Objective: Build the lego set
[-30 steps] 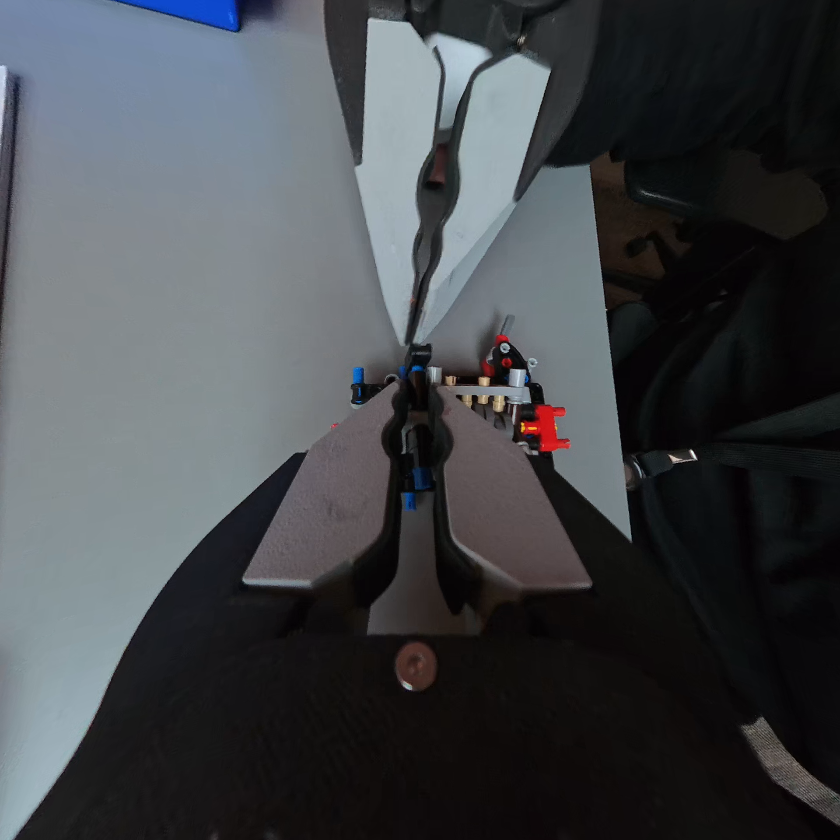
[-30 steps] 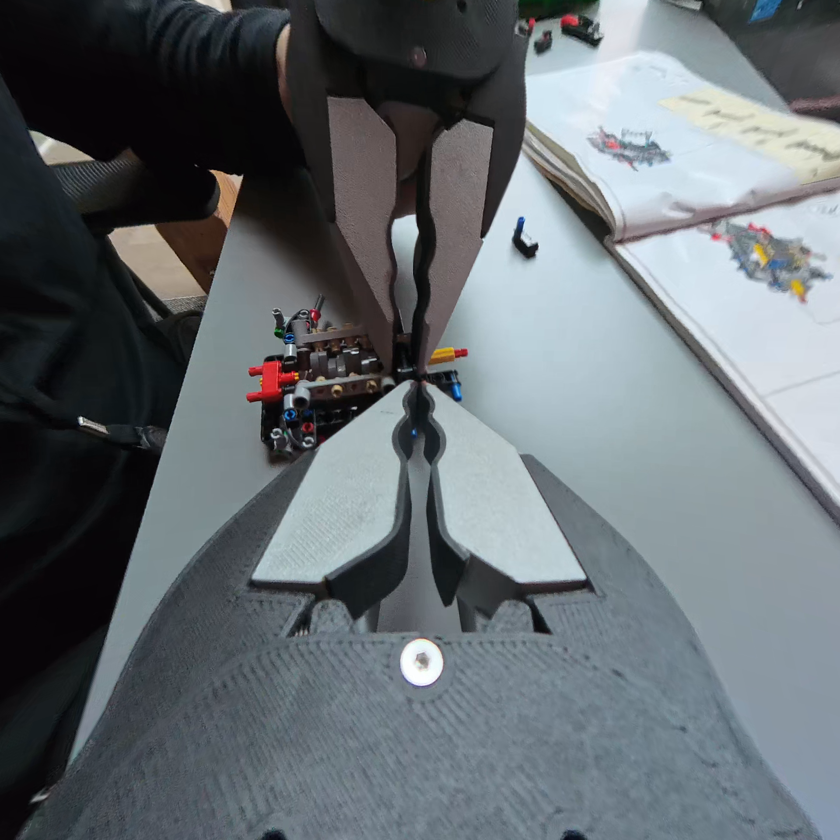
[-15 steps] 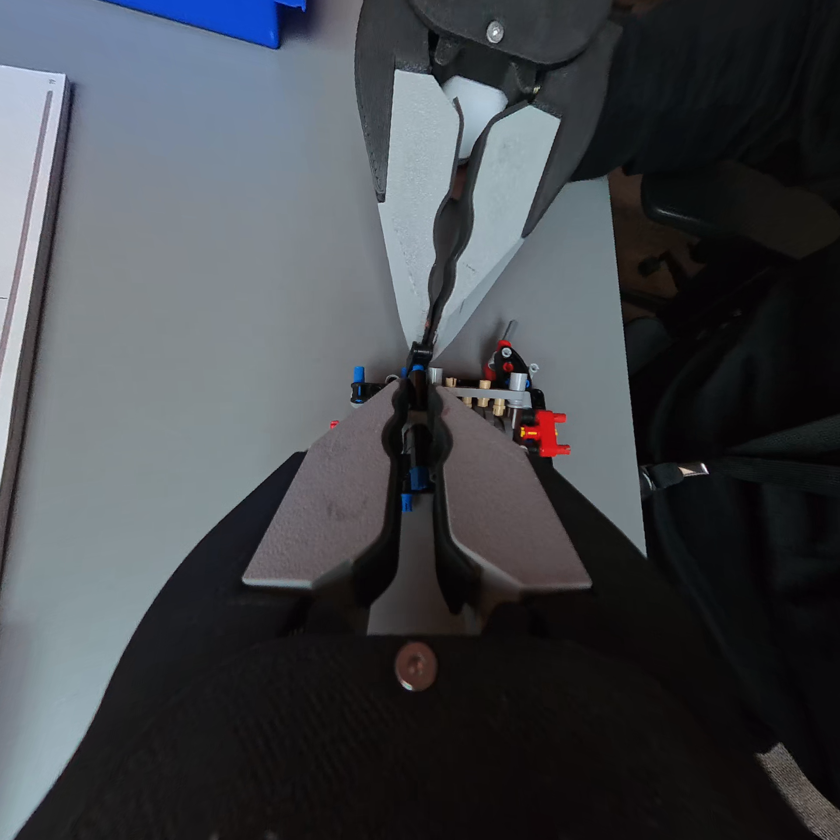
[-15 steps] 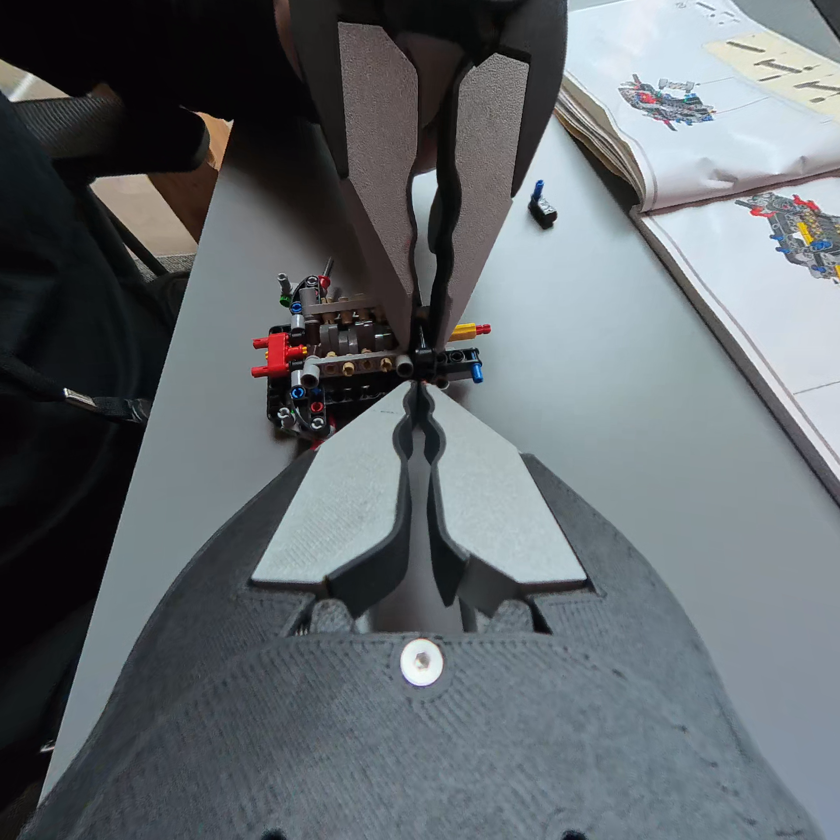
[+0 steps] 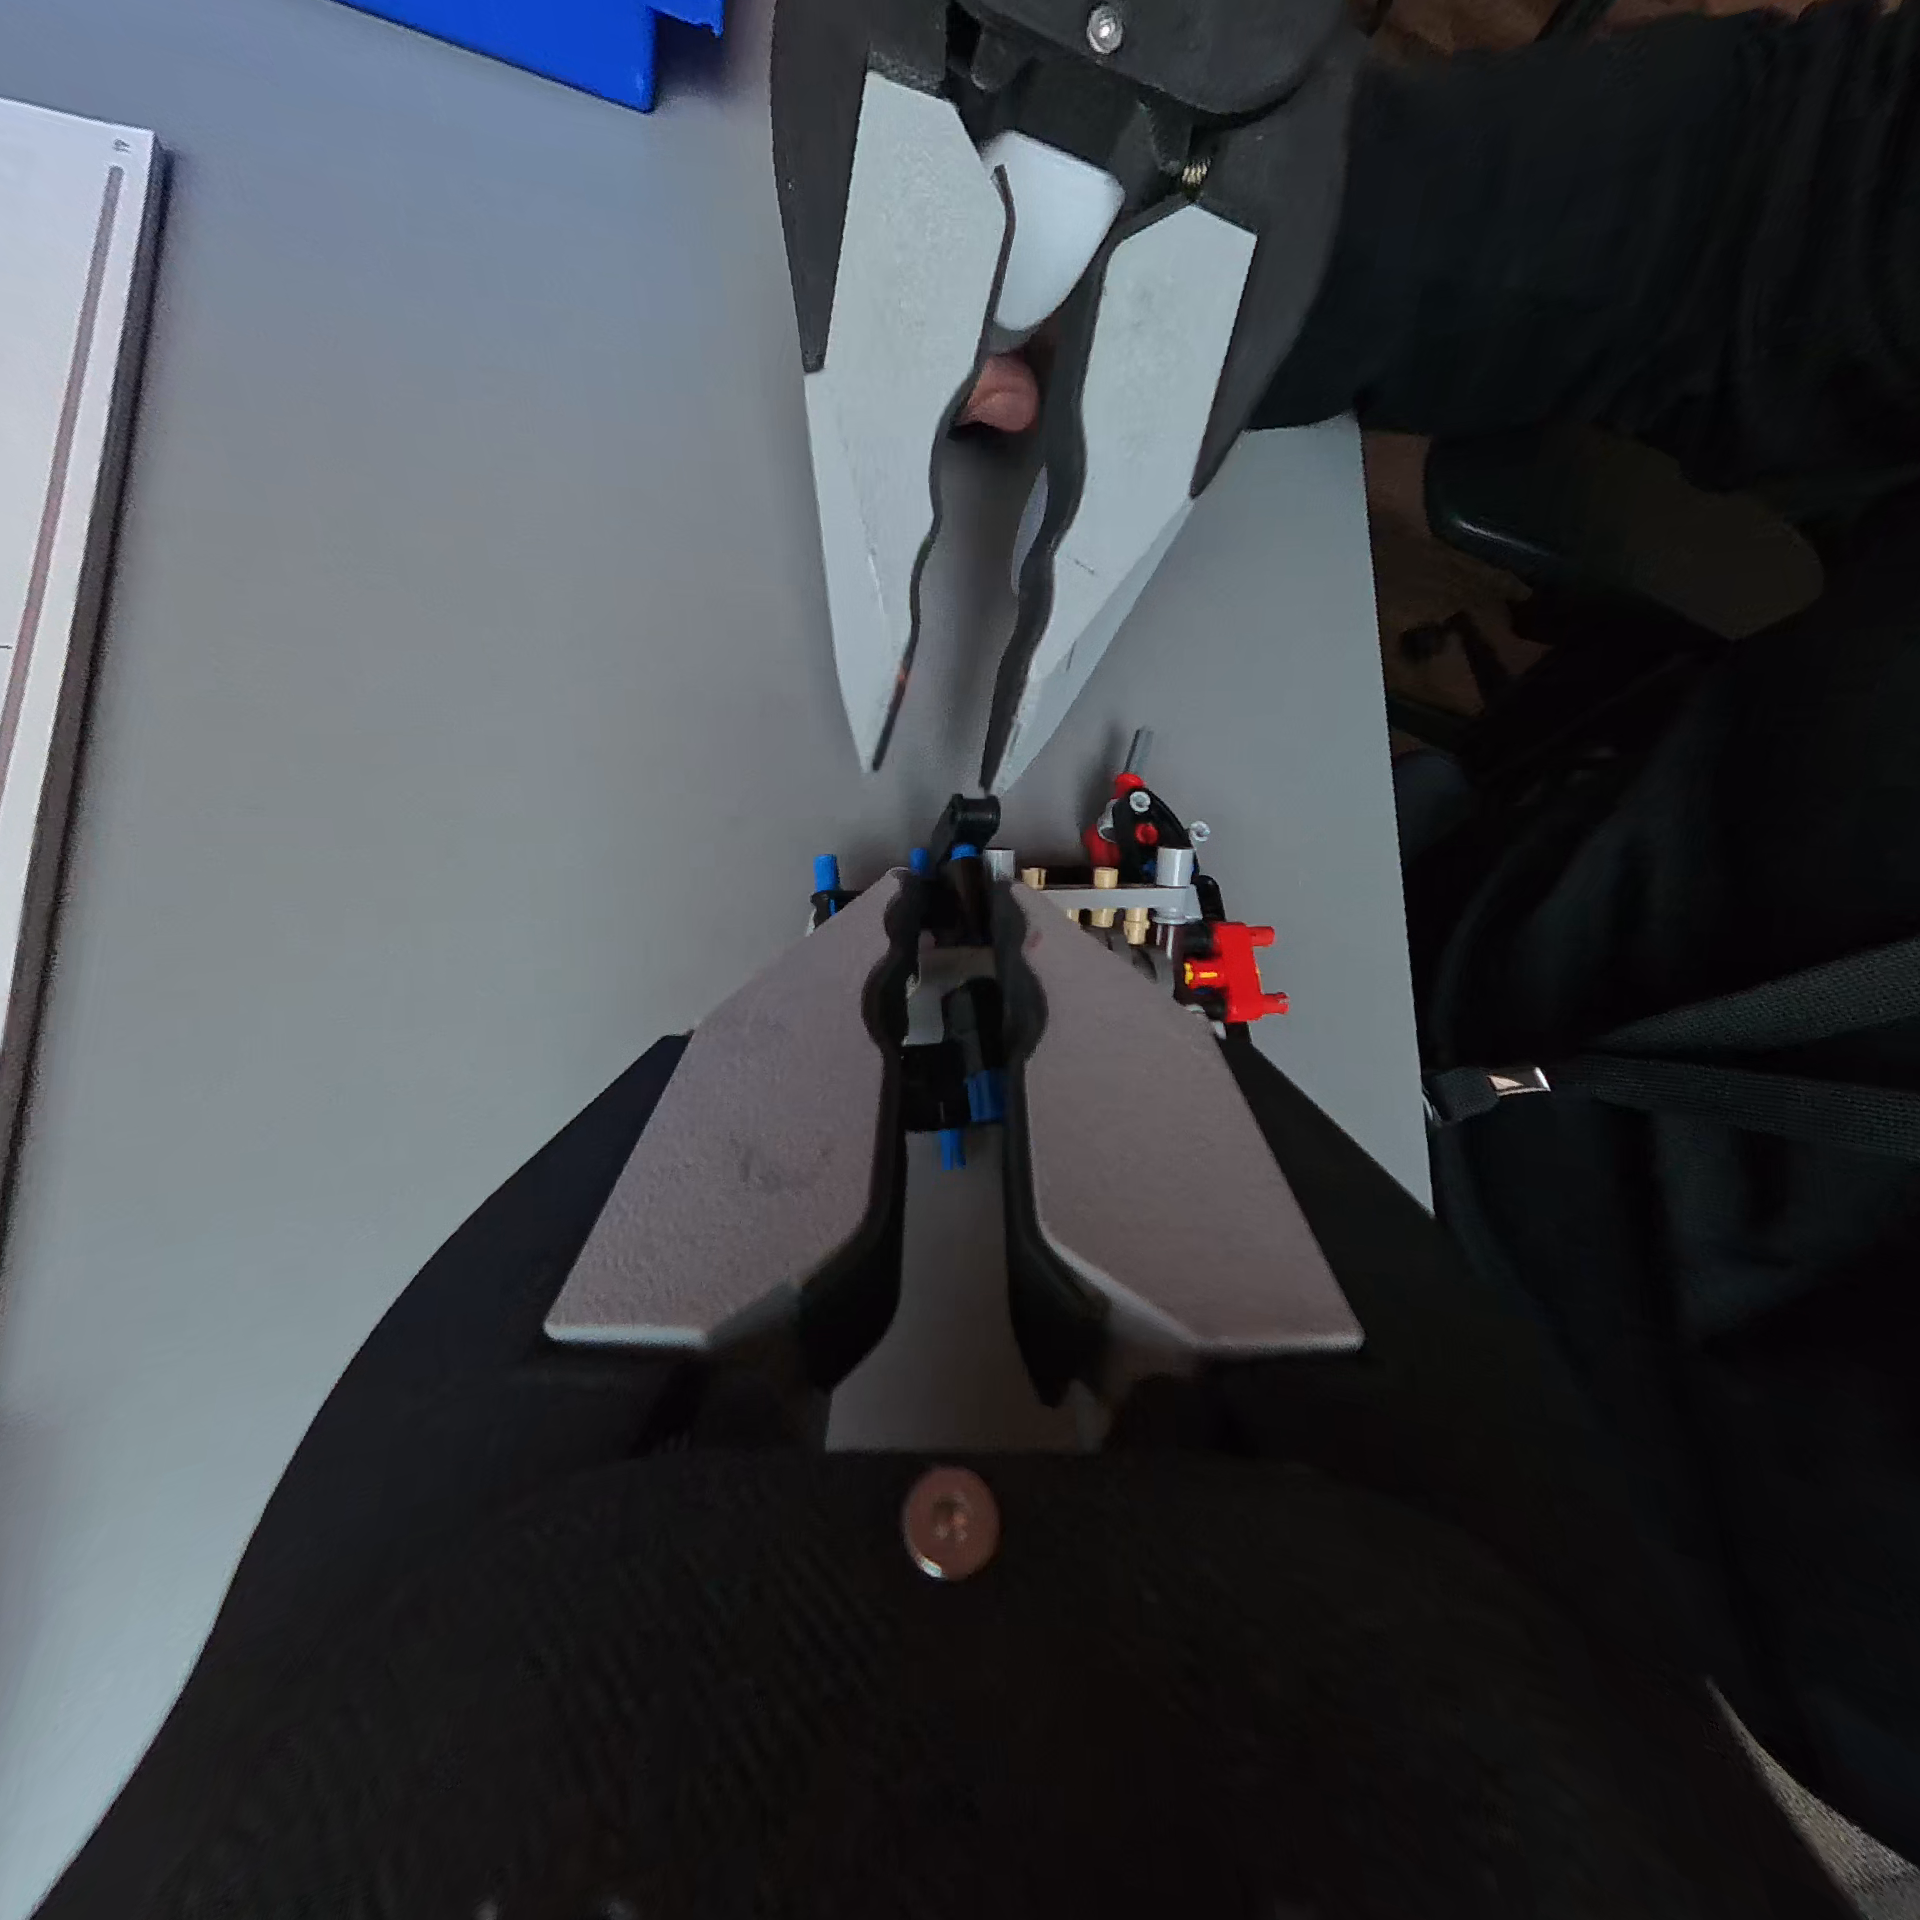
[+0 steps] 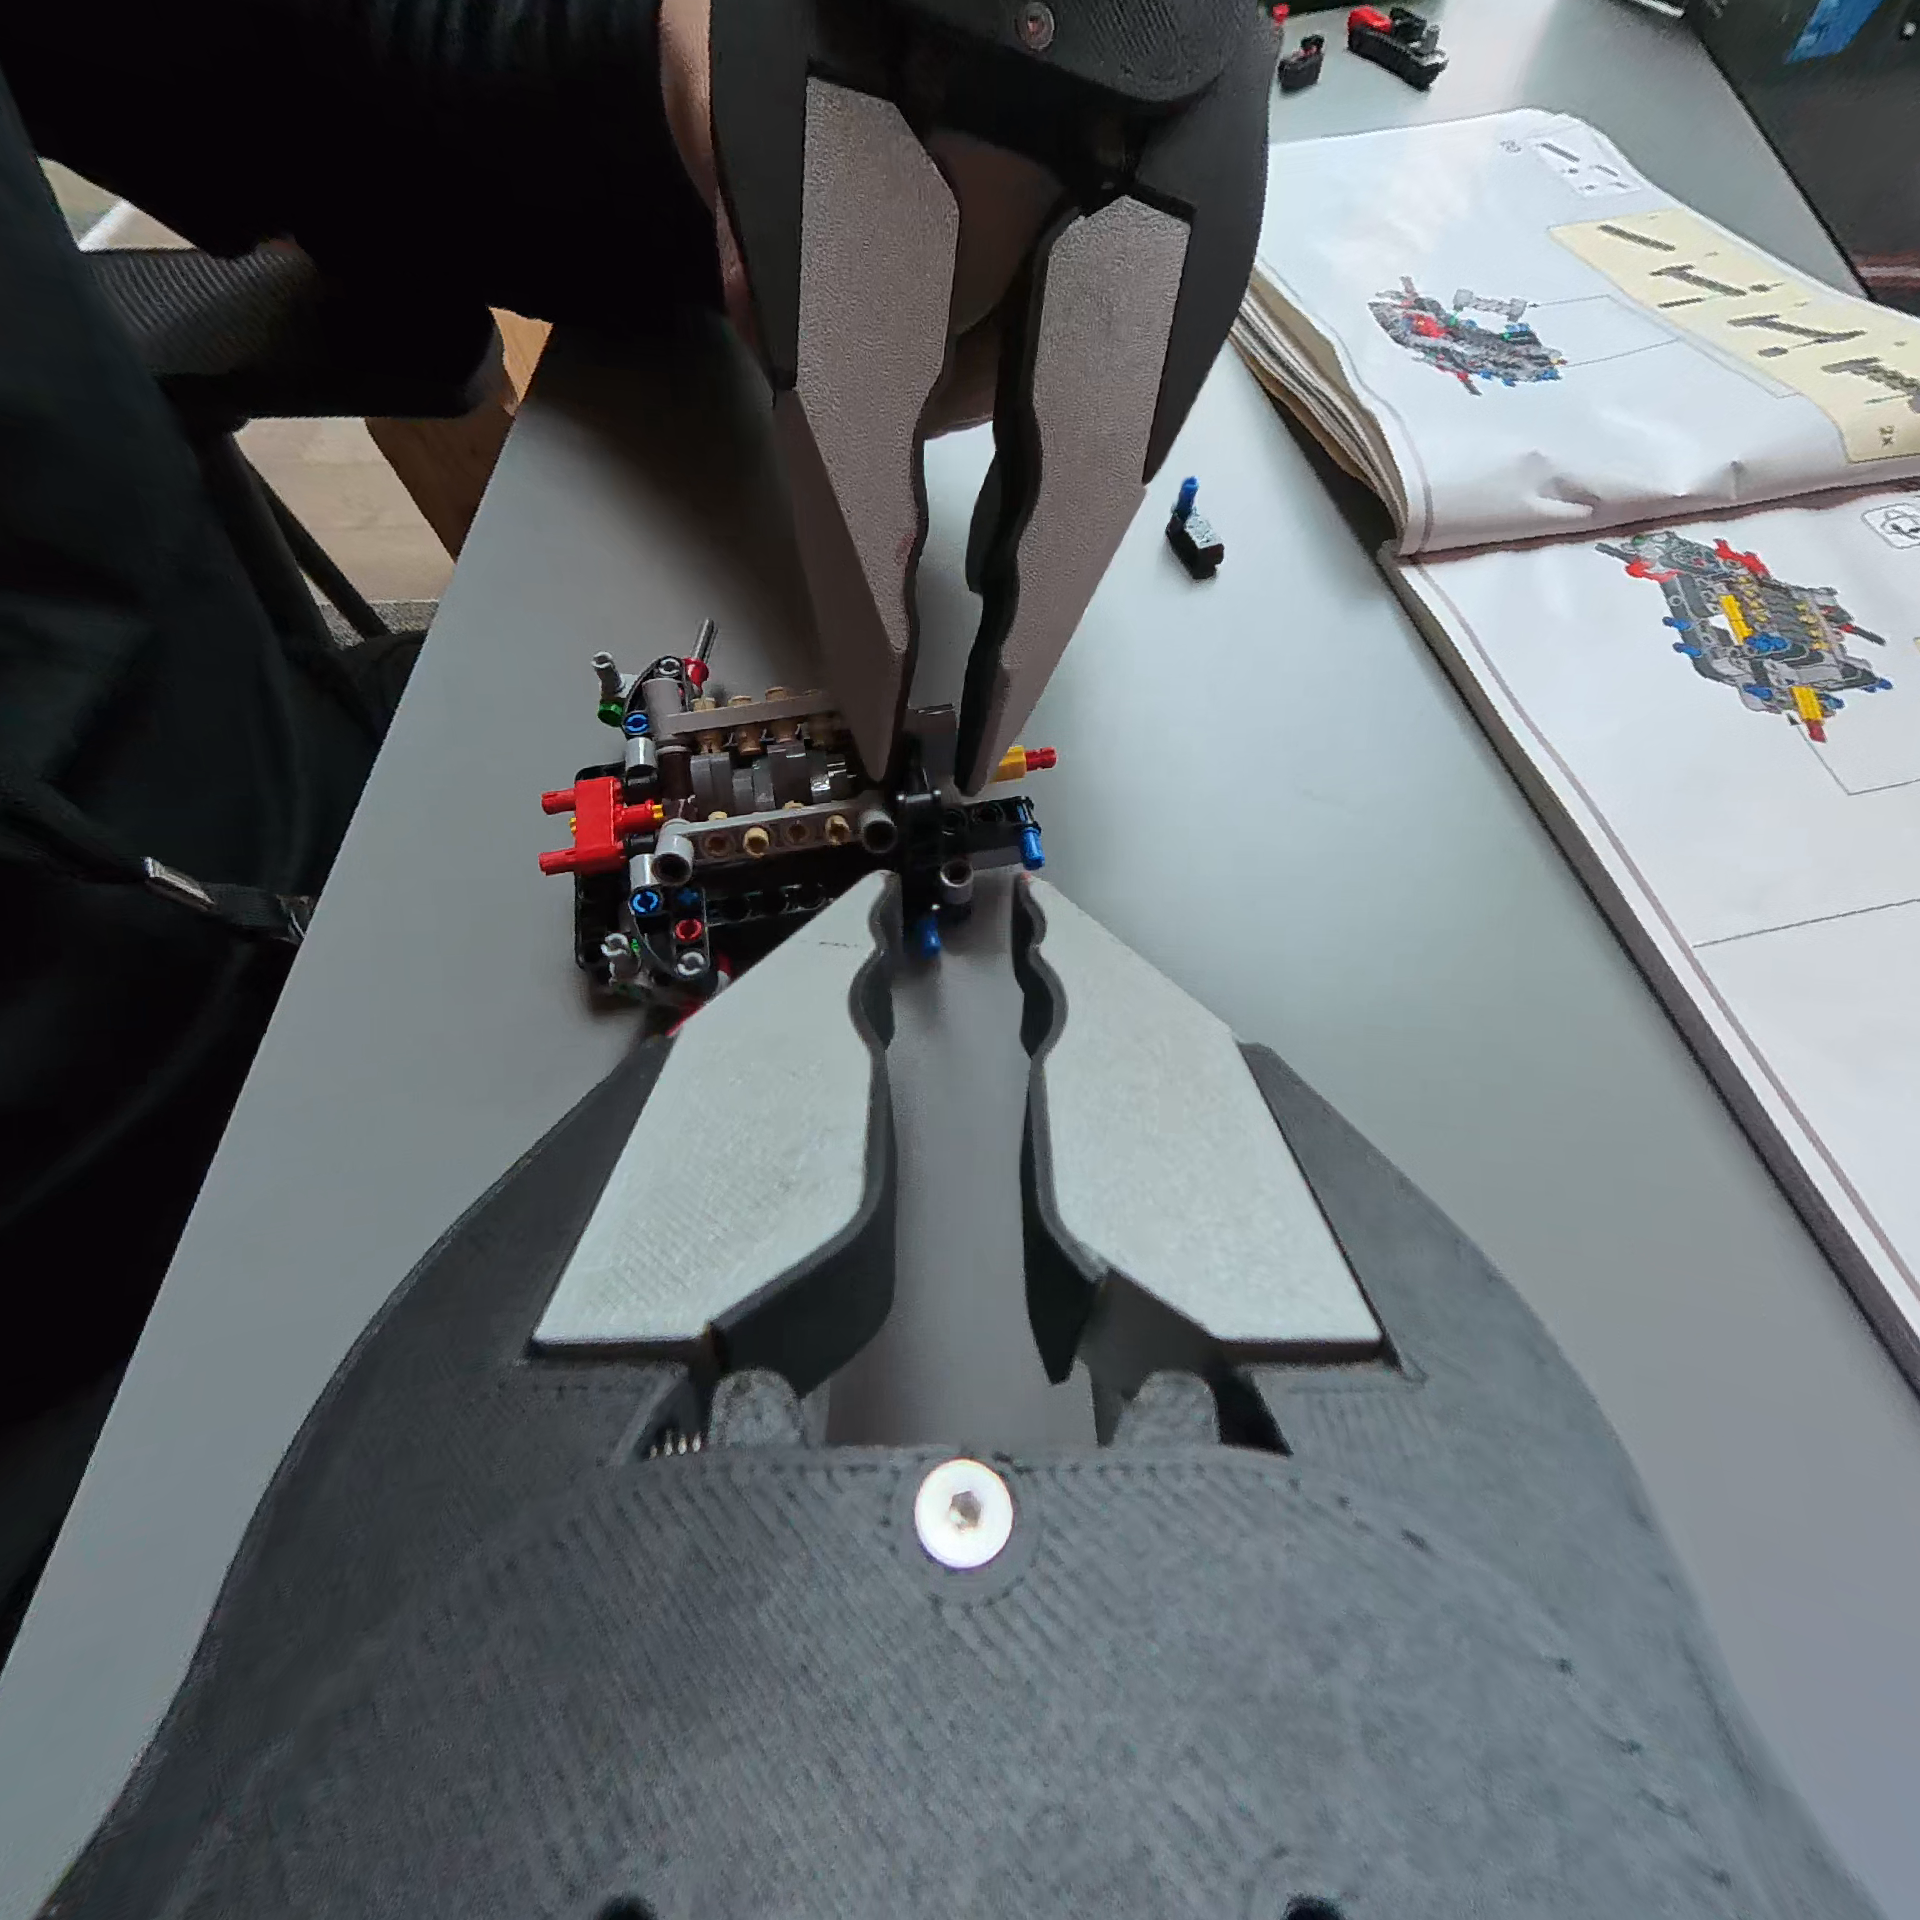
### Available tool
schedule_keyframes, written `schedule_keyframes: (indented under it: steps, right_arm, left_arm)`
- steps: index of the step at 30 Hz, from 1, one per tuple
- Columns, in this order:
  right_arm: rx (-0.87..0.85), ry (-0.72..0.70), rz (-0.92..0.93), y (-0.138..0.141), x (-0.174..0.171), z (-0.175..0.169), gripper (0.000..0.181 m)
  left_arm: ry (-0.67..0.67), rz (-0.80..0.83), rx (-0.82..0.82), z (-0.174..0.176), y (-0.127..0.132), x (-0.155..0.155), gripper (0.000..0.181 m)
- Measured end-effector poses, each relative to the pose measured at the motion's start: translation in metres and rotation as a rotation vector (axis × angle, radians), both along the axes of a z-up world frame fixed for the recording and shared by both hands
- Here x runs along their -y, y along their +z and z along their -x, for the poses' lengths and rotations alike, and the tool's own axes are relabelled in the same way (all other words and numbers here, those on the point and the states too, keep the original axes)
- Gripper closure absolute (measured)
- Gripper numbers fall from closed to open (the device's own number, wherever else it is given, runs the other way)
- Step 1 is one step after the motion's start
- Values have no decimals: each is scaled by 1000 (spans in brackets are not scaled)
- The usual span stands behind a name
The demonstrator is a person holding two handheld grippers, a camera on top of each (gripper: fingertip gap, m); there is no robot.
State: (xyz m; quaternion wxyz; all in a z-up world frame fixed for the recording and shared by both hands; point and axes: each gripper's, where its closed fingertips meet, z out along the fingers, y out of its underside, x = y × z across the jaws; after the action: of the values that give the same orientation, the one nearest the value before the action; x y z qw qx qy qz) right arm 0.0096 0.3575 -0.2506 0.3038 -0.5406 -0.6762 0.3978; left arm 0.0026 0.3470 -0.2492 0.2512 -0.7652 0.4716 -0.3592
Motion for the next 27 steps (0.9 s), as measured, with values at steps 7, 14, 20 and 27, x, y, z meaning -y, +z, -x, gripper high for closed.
schedule_keyframes:
  steps: [7,14,20,27]
  right_arm:
    - [-7,55,12,1,5,2,172]
    - [-12,106,-10,1,9,8,177]
    - [-17,156,-68,-1,12,10,179]
    - [-3,165,22,1,9,12,179]
  left_arm:
    - [-23,-14,-43,1,-4,5,174]
    - [-25,-38,-35,1,-4,4,175]
    - [-25,-5,-10,1,-4,6,176]
    - [-11,-3,2,3,-3,3,176]
